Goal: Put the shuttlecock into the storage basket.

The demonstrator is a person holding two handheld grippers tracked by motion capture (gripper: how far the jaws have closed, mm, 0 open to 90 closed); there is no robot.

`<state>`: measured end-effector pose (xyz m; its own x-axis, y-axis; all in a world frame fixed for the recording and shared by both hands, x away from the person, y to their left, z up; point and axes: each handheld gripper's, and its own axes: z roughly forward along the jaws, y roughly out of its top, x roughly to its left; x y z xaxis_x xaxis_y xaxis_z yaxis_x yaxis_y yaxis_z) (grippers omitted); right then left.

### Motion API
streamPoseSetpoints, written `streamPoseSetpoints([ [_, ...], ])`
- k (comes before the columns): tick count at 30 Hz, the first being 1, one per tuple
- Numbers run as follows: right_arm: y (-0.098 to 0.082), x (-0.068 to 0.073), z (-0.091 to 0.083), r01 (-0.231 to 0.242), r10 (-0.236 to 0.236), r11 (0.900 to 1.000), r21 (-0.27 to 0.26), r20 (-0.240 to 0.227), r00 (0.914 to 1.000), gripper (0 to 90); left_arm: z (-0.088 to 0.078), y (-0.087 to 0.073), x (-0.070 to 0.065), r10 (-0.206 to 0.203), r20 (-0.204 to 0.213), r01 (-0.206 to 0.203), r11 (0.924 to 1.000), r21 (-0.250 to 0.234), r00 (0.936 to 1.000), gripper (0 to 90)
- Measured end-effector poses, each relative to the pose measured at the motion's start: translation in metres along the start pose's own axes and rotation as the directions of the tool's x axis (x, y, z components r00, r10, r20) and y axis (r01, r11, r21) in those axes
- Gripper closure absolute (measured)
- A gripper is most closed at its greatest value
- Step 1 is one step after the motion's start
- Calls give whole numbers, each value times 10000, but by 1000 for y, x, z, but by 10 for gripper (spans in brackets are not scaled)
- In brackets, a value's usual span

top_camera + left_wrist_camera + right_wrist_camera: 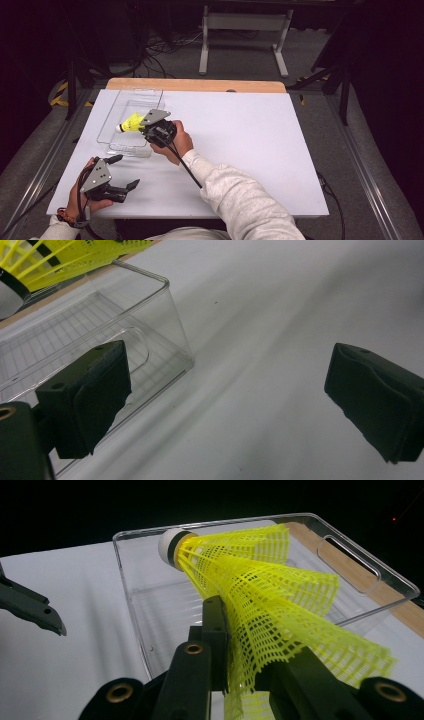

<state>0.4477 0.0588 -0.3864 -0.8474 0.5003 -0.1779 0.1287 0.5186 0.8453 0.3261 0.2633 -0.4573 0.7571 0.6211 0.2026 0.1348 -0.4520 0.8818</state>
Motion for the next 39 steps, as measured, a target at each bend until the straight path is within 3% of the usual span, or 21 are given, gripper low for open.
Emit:
streamPoseSetpoints([
  [39,9,13,38,152,-124,9989,454,-604,9981,831,3,2,-3,58,256,-57,10000,-75,9997,58],
])
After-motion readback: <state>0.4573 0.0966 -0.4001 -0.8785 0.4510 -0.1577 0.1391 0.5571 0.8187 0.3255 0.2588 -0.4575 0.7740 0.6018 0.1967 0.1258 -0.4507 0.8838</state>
